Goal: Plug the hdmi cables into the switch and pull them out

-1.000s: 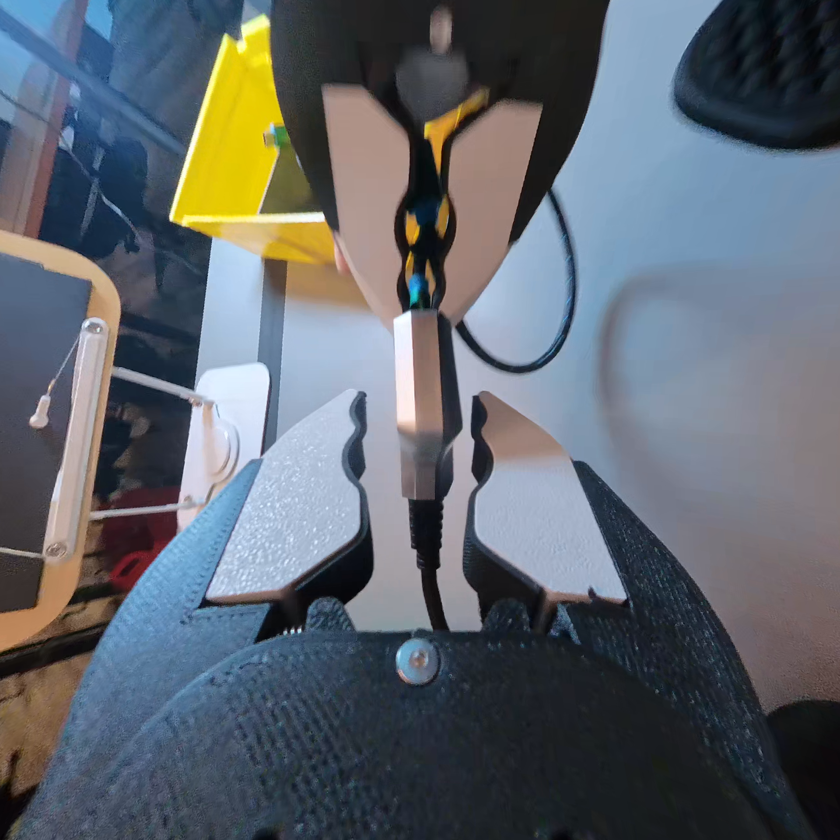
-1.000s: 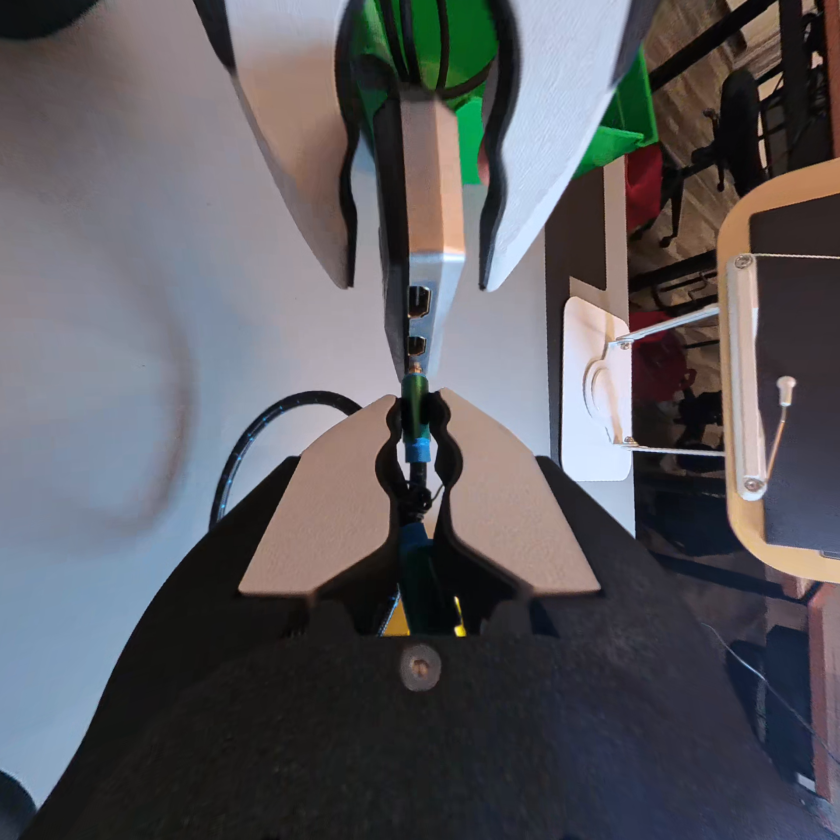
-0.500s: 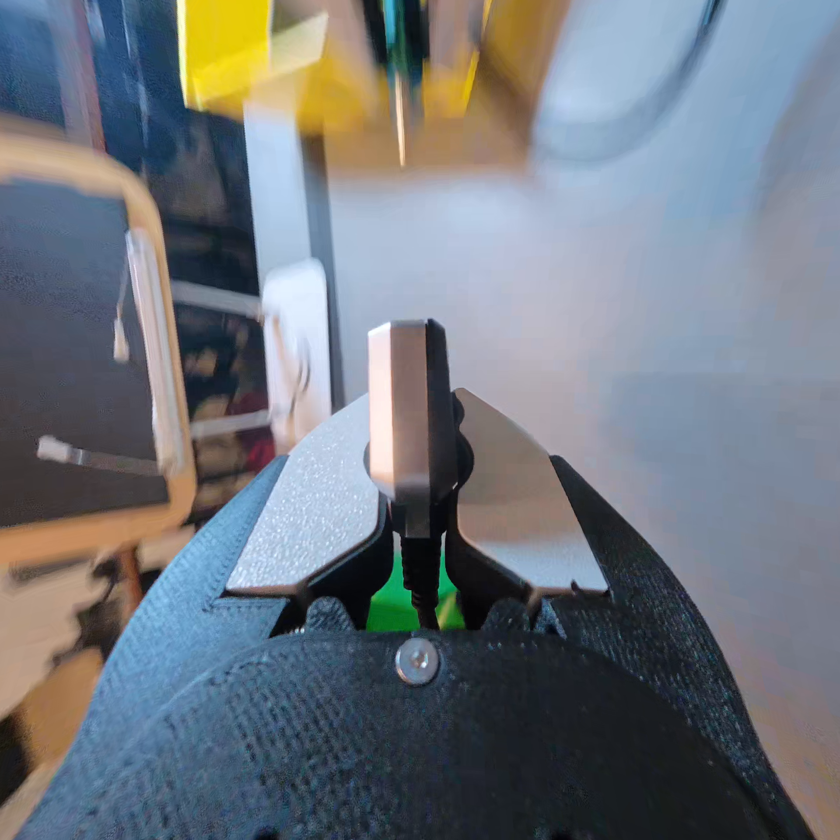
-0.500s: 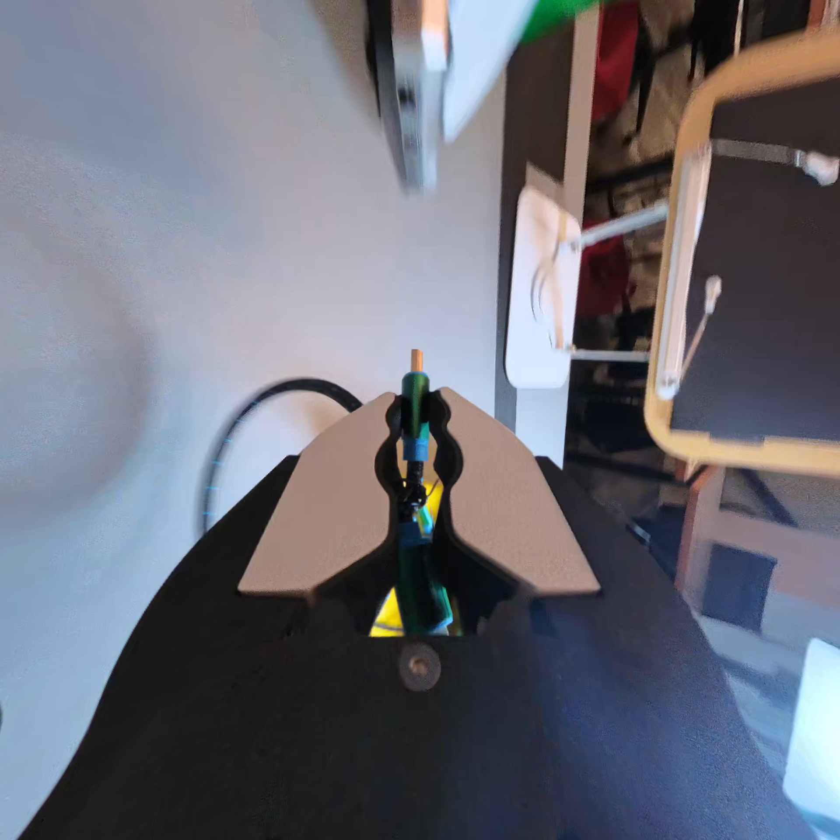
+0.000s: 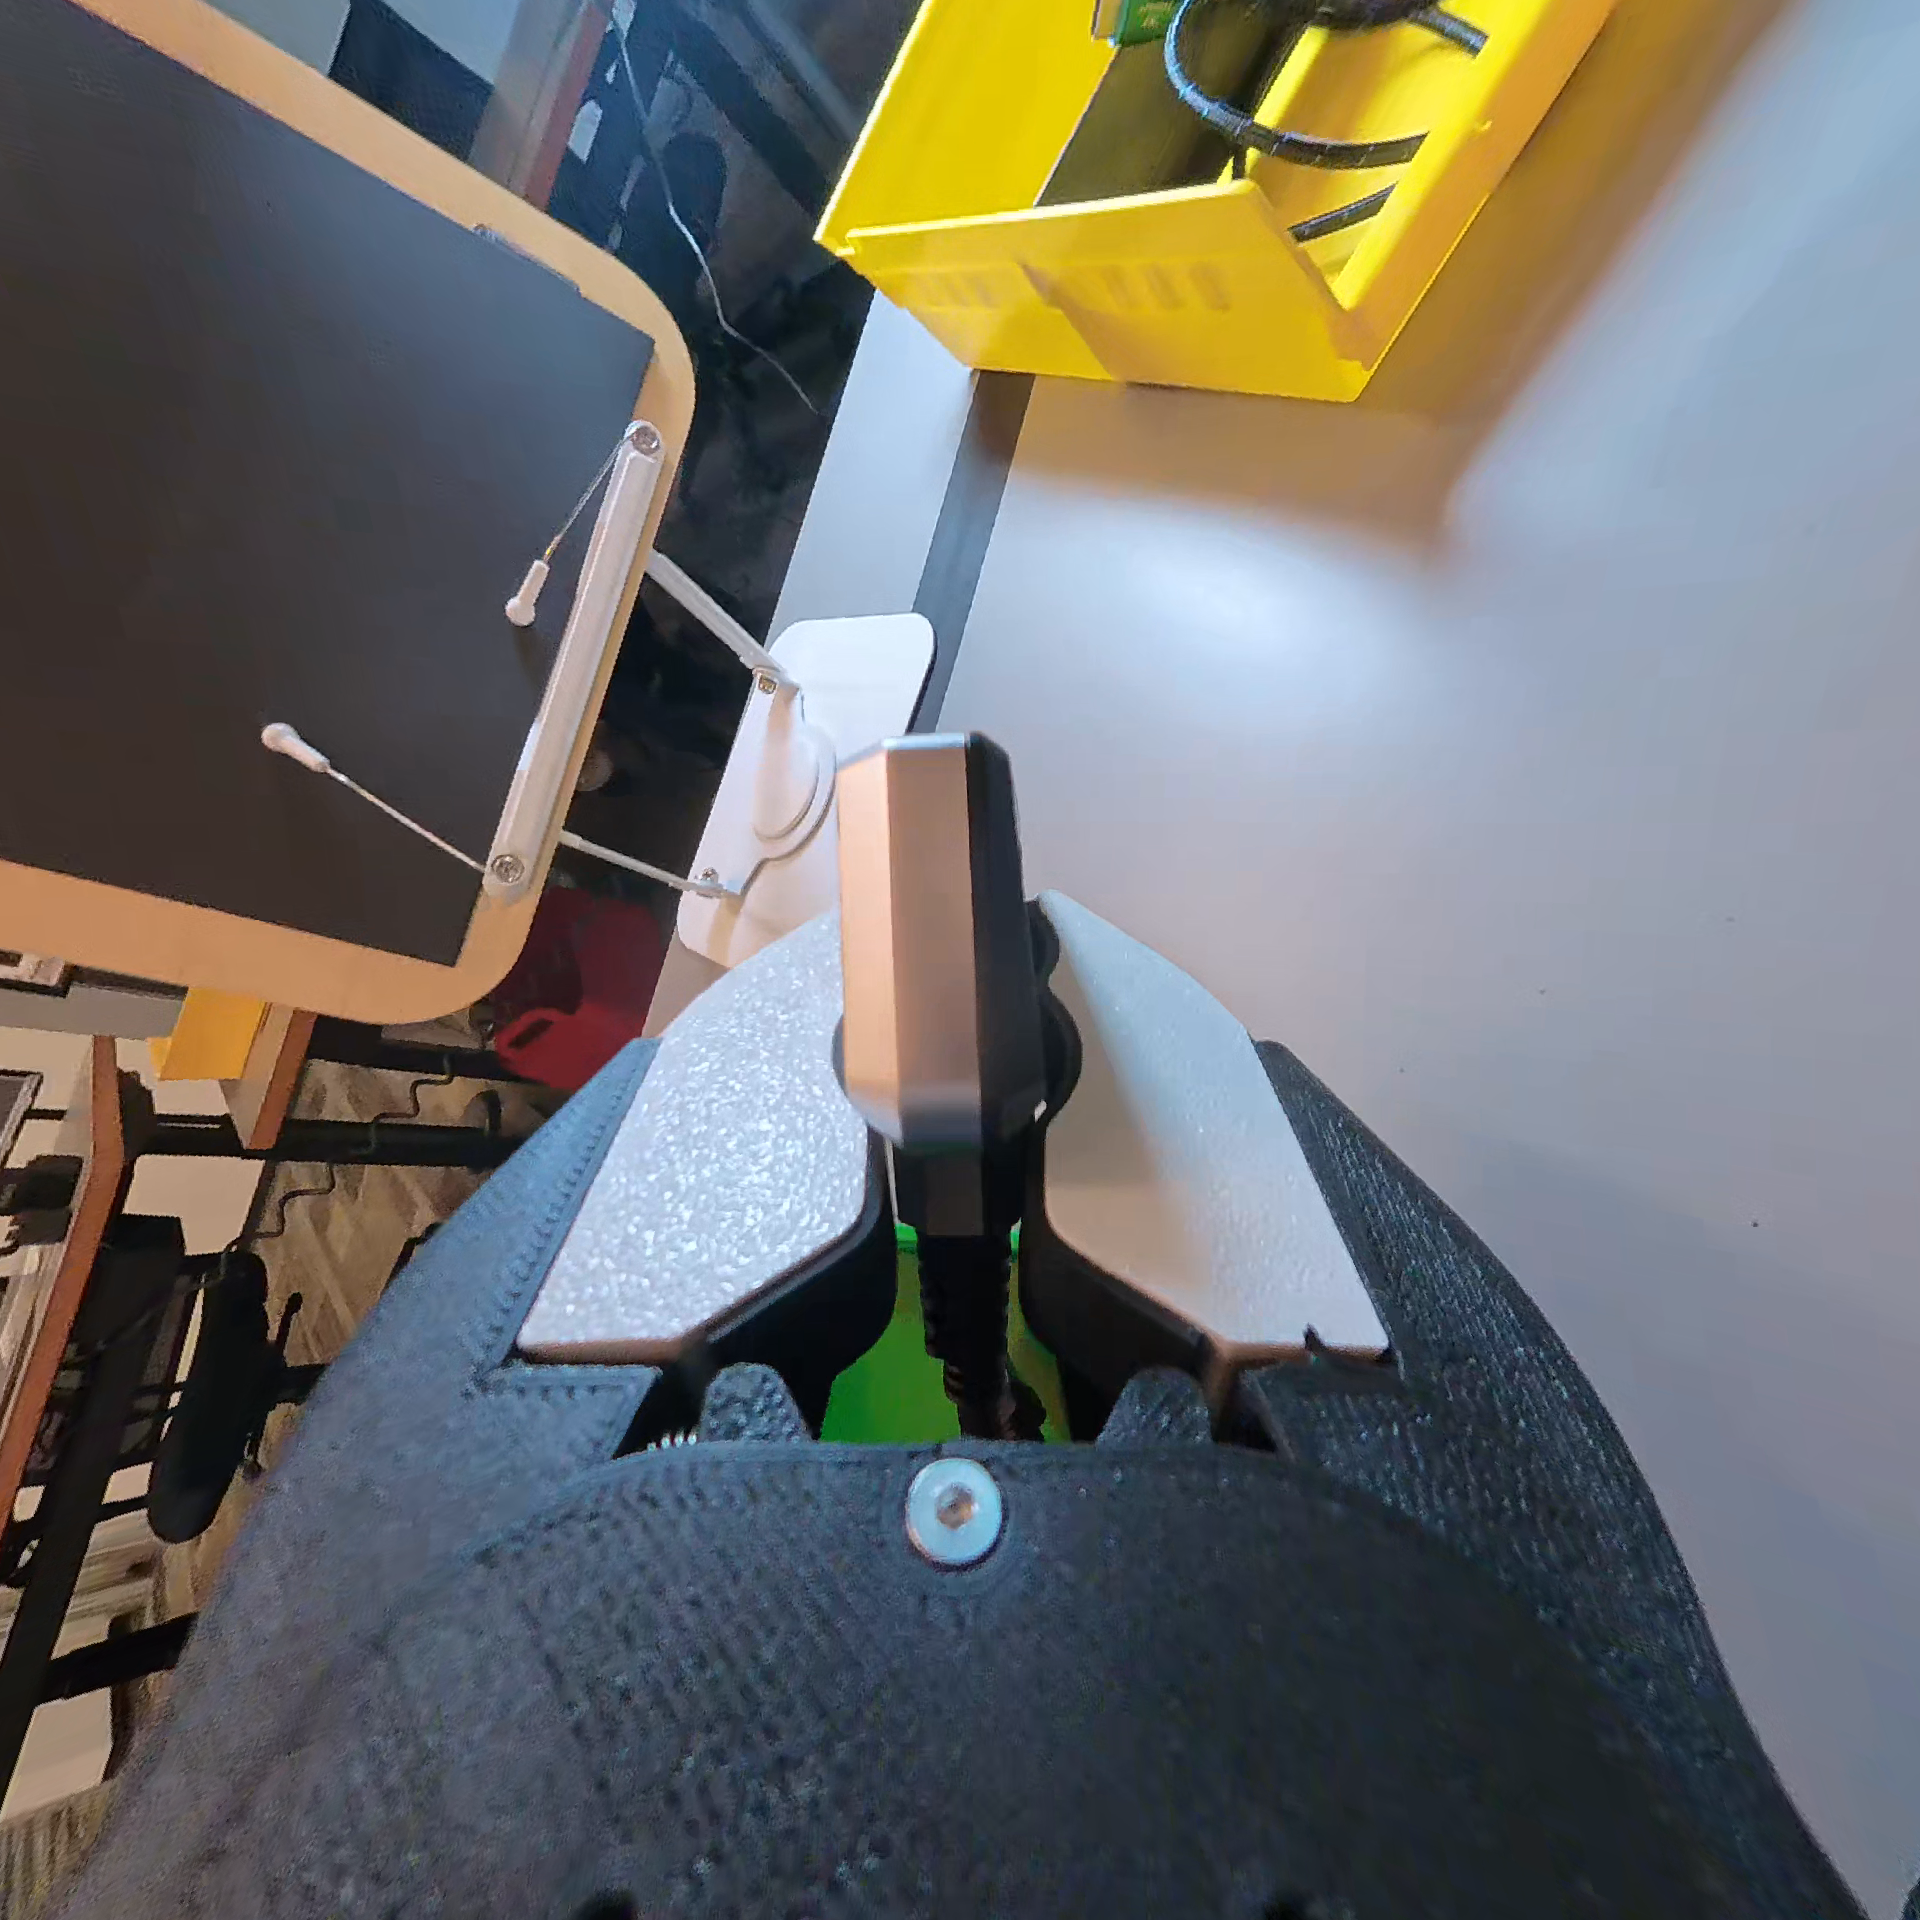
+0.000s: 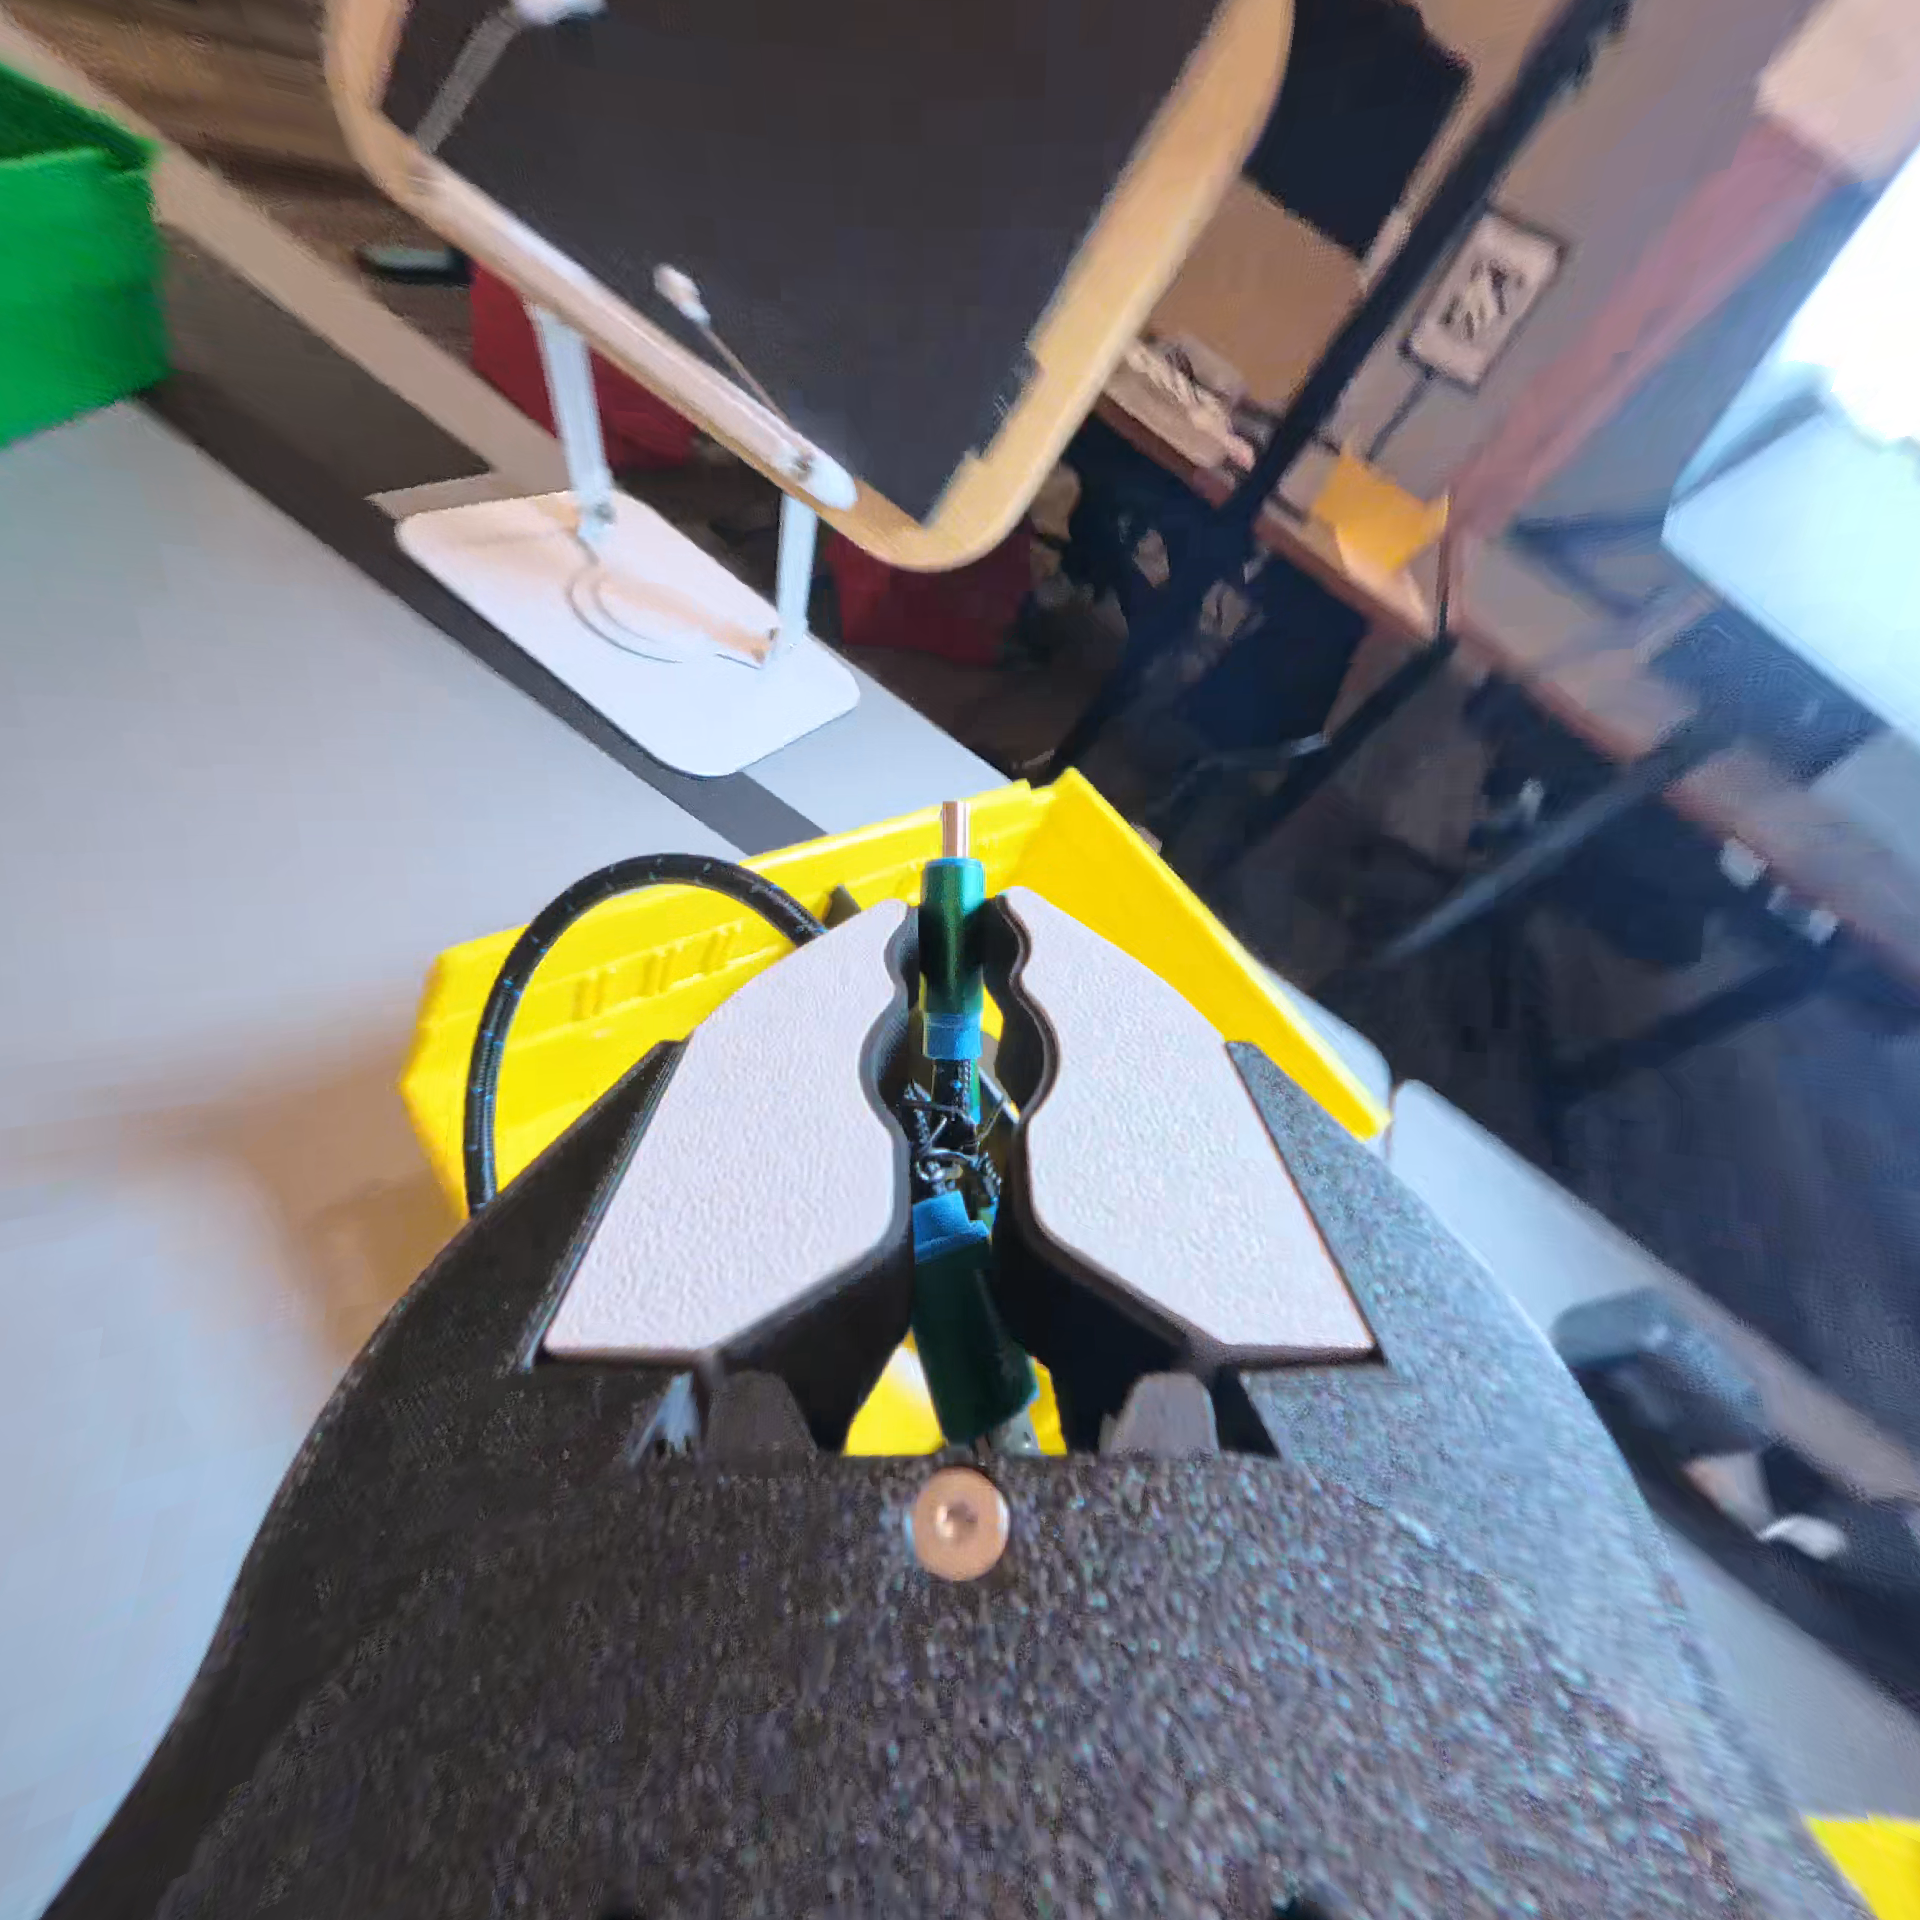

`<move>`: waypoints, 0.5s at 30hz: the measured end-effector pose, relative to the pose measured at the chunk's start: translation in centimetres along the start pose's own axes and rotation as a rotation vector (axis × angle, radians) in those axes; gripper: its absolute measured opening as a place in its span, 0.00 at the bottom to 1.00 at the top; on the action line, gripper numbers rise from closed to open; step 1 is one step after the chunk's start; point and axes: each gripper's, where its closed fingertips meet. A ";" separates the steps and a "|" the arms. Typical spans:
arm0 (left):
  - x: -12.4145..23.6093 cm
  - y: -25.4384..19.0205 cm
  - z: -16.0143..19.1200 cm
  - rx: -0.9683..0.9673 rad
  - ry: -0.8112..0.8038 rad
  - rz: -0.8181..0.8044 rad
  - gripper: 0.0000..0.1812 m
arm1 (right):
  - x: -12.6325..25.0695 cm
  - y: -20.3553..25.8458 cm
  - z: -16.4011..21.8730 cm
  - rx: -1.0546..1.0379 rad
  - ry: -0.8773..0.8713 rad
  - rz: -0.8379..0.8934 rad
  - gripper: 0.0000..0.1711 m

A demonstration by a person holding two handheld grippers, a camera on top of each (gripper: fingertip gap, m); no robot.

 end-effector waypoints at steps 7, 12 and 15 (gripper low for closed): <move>-0.4 -0.9 -0.5 -0.004 -0.003 0.031 0.13 | -4.0 -1.1 8.8 -0.113 0.303 0.126 0.23; -0.5 -1.7 -1.2 0.001 -0.032 0.061 0.13 | -1.7 -2.5 5.7 -0.093 0.237 0.162 0.28; -0.4 -2.7 -2.3 -0.003 -0.071 0.097 0.13 | 0.0 -1.4 -0.1 -0.022 0.050 0.116 0.27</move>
Point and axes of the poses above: each gripper's, where its closed fingertips meet, x back along the fingers, z out of its underside, y = z × x across the jaws, and after that the axes turned 13 degrees about x, right-handed
